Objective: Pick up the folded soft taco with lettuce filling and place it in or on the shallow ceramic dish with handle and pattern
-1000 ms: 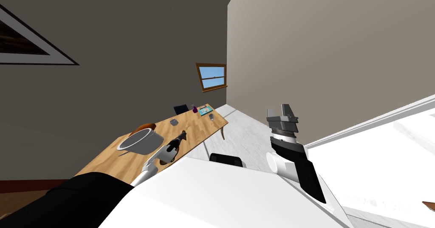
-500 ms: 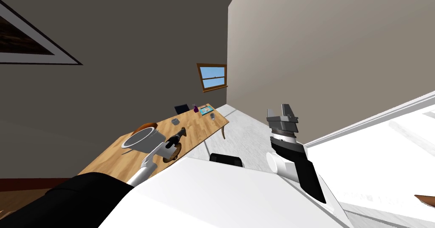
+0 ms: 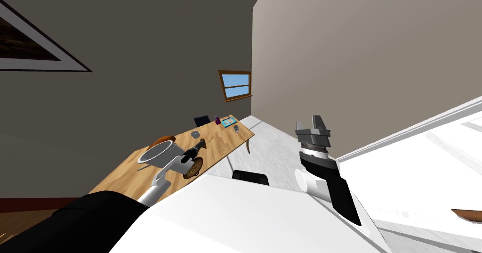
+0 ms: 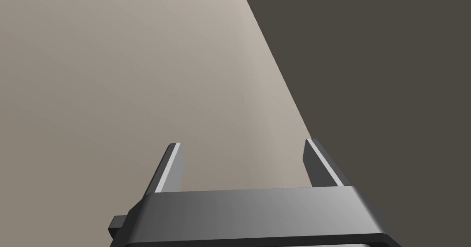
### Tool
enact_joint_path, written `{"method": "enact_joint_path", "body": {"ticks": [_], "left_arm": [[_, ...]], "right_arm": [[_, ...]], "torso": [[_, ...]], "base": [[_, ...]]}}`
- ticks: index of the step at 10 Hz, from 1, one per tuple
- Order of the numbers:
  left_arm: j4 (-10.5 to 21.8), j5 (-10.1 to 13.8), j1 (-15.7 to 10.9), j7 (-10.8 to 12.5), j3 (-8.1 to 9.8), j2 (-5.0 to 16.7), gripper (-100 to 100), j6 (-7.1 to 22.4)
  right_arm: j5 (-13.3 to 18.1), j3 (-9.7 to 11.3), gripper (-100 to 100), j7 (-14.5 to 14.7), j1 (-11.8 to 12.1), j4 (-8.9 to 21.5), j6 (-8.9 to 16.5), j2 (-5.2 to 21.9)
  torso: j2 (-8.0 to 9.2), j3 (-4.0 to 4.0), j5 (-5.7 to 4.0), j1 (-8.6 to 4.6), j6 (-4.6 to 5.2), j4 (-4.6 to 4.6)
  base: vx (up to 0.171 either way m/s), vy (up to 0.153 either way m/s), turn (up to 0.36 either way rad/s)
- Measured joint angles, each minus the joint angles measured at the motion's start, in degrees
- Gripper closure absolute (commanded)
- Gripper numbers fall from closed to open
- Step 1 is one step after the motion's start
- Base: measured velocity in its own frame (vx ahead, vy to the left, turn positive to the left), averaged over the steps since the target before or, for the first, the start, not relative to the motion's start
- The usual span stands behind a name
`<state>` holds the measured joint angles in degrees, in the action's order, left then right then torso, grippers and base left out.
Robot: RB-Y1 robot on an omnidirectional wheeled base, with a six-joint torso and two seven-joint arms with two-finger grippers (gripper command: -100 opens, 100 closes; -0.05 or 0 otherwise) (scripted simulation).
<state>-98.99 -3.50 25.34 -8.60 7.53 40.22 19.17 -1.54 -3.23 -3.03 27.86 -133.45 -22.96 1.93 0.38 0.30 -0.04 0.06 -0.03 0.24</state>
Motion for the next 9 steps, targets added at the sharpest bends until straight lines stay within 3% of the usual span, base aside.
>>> {"method": "enact_joint_path", "body": {"ticks": [4, 9], "left_arm": [[-4.9, 1.7, 3.5, 0.8, 0.18, 2.4, 100, 1.9], [-9.5, 3.5, 10.0, 0.7, -2.13, 6.9, 100, 4.6]], "right_arm": [[0.0, 0.0, 0, 0.0, 0.0, 0.0, 0.0, 0.0], [0.0, 0.0, 0, 0.0, 0.0, 0.0, 0.0, 0.0]], "torso": [[-0.02, -0.03, 0.01, 0.02, -0.05, -0.04], [-0.08, -0.07, -0.01, 0.02, -0.07, -0.07]], "base": [[-0.020, 0.037, 0.013], [-0.007, 0.039, 0.055]]}}
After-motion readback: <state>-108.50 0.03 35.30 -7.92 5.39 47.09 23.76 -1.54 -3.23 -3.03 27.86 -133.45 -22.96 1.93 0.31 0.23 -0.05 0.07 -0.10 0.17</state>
